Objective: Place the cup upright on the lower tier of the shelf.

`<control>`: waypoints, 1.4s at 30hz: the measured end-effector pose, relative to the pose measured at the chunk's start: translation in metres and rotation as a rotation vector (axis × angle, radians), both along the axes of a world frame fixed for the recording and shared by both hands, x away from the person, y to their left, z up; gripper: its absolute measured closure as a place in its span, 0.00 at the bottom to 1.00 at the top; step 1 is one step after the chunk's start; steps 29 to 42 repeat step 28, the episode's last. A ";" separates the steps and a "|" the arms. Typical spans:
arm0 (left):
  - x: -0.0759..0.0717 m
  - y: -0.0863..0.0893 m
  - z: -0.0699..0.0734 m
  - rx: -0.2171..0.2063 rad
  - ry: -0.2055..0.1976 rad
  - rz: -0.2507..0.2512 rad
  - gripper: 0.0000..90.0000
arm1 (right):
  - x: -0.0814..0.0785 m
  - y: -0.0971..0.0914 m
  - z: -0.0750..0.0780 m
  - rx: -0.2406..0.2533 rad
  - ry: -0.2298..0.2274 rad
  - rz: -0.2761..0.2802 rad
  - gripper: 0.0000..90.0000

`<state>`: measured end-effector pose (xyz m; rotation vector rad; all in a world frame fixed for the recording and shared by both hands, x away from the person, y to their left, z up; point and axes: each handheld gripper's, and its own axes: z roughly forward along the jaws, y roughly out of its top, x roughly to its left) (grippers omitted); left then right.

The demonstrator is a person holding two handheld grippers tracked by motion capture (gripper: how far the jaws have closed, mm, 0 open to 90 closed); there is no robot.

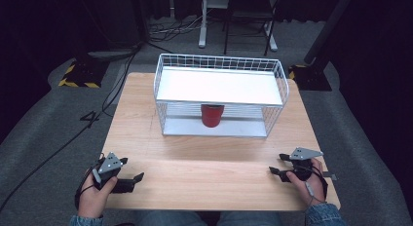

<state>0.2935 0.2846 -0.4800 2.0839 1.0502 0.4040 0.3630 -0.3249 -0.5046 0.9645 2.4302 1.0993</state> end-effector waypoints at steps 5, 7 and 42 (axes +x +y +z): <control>0.002 0.004 -0.015 0.017 0.046 0.017 0.18 | 0.000 0.000 0.000 0.000 0.000 0.000 0.30; 0.003 0.005 -0.019 0.033 0.058 0.016 0.18 | 0.000 0.000 0.000 0.000 0.000 0.000 0.30; 0.005 0.003 -0.027 0.082 0.066 0.044 0.07 | 0.000 0.000 0.000 -0.001 0.000 0.001 0.30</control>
